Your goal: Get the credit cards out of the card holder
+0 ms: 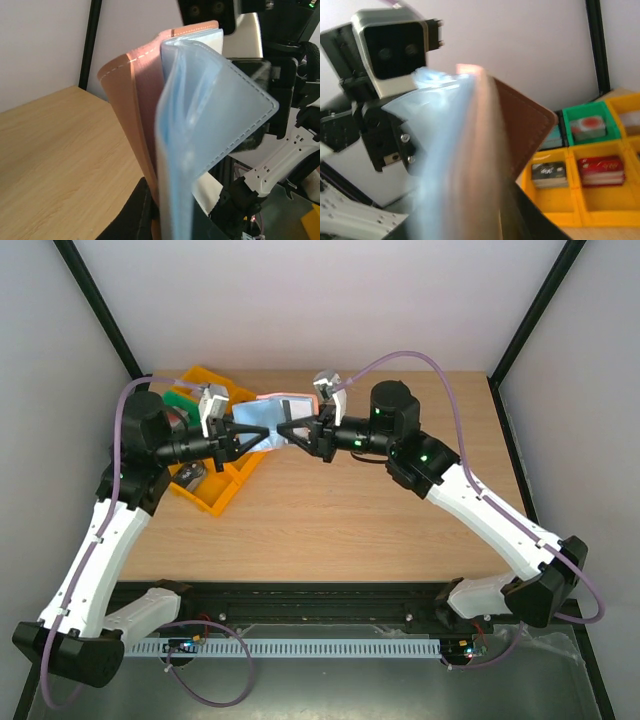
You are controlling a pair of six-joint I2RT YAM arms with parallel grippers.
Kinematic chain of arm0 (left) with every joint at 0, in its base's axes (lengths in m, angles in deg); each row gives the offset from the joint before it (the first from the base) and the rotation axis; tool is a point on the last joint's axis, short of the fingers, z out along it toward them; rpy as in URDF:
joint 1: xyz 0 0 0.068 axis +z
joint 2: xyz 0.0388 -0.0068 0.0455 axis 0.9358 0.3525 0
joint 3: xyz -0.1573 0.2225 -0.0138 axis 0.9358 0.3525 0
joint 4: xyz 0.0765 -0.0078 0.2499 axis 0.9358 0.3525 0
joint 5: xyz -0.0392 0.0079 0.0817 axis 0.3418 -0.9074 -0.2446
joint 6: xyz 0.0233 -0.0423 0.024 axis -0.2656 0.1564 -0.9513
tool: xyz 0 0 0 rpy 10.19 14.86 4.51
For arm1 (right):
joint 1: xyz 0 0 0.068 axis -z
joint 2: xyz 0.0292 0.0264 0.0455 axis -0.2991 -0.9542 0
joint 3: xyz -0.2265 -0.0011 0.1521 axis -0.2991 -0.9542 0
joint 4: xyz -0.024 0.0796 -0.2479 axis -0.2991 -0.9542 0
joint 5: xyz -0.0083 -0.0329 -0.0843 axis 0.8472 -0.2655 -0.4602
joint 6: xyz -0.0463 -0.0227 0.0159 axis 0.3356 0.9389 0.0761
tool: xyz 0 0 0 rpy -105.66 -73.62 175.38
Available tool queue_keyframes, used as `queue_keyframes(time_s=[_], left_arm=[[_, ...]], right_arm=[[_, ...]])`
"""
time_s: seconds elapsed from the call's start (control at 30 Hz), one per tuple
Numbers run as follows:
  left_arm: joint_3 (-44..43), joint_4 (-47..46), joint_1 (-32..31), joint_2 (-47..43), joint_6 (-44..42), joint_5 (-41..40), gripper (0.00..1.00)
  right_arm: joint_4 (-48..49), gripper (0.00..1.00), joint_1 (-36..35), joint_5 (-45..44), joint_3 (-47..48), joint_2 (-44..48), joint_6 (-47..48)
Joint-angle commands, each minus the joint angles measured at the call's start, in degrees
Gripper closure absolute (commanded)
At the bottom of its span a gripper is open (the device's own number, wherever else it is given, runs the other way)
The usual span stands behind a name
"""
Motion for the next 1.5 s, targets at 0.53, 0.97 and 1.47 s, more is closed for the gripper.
queue_keyframes(time_s=[0.53,0.97,1.47], left_arm=[[2.34,-3.60,1.87,-2.44,1.83,7.04,0.98],[5.69,6.47,7.18,-3.61,-1.29,-33.66,0.40],[0.24,1.05,4.26,-5.43,-2.18,4.59,0.55]], right_arm=[[1.55,0.97,5.89,9.13,-3.49,6.12,2.23],[-7.37,0.98,5.97,0.15,-0.86,5.80,2.20],[-16.65,0.98,5.70,-16.67,5.48,2.67,1.27]])
